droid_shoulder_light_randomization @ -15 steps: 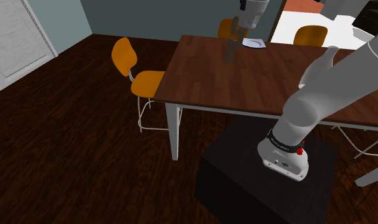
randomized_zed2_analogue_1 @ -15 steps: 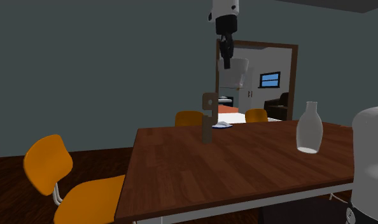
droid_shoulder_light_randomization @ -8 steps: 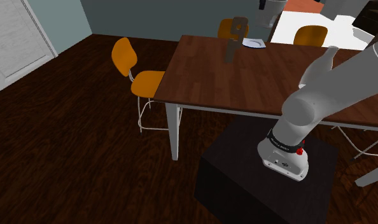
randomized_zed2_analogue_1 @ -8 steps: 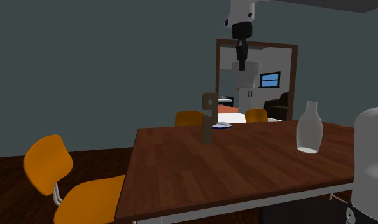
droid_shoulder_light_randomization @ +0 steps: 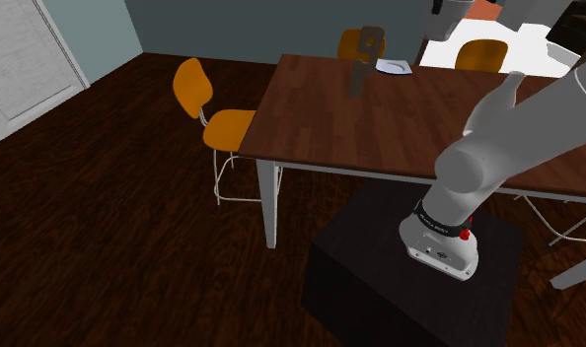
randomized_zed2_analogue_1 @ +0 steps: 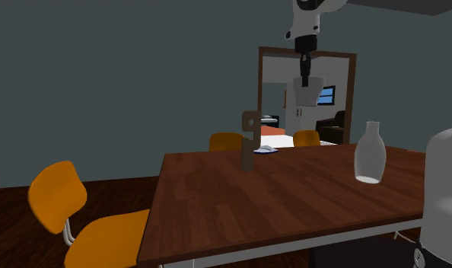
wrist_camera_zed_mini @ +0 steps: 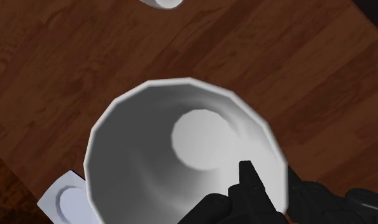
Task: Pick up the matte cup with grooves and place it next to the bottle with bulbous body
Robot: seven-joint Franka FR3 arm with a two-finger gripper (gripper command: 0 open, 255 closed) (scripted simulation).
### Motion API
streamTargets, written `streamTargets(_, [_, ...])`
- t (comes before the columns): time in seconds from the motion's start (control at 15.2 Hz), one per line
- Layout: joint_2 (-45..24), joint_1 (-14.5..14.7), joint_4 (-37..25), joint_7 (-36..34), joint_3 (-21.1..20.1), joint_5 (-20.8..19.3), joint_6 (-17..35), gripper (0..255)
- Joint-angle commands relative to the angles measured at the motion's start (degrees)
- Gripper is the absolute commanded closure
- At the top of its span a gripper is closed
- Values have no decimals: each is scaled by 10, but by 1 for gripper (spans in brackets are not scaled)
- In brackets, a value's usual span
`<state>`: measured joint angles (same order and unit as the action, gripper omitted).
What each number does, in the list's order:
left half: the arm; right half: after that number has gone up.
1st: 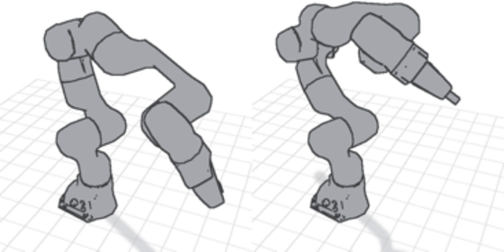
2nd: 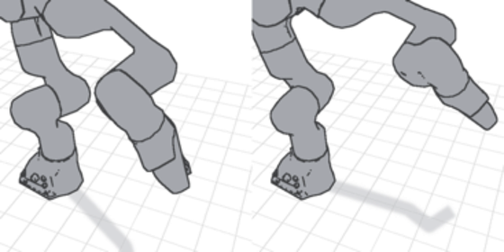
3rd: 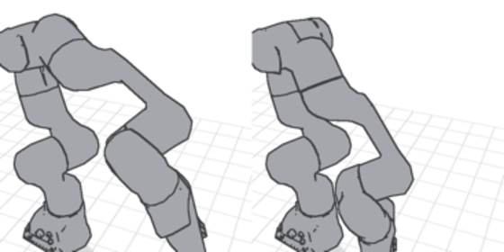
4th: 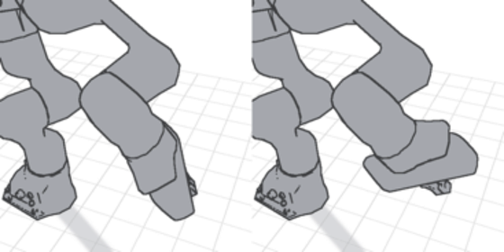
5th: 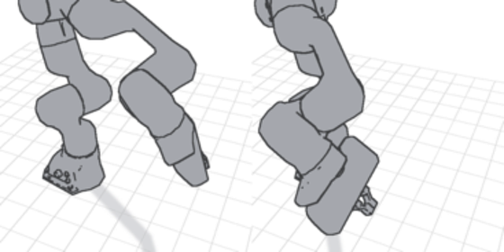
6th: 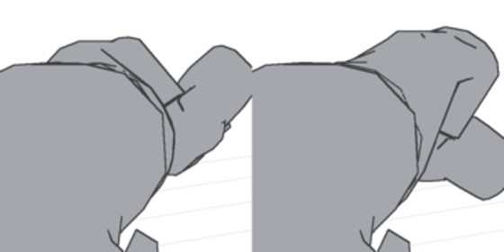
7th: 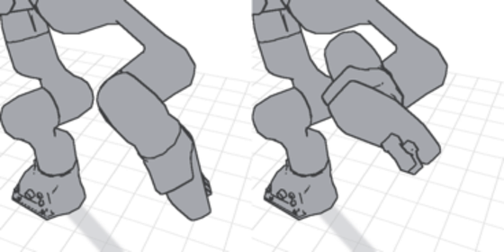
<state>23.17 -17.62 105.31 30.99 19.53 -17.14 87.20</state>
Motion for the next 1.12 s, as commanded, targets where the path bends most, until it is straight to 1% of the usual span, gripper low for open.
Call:
streamTargets(0.0, [-8,-7,-12,29,22,-3,4,255])
streamTargets(0.33, [-41,-23,-46,106,82,-3,21,255])
streamTargets(0.59, [-82,-35,-87,173,136,10,34,255])
streamTargets(0.79, [-123,-46,-125,228,179,32,42,255])
streamTargets(0.99, [-176,-61,-171,288,224,69,49,255])
streamTargets(1.06, [-187,-66,-181,300,231,78,49,255])
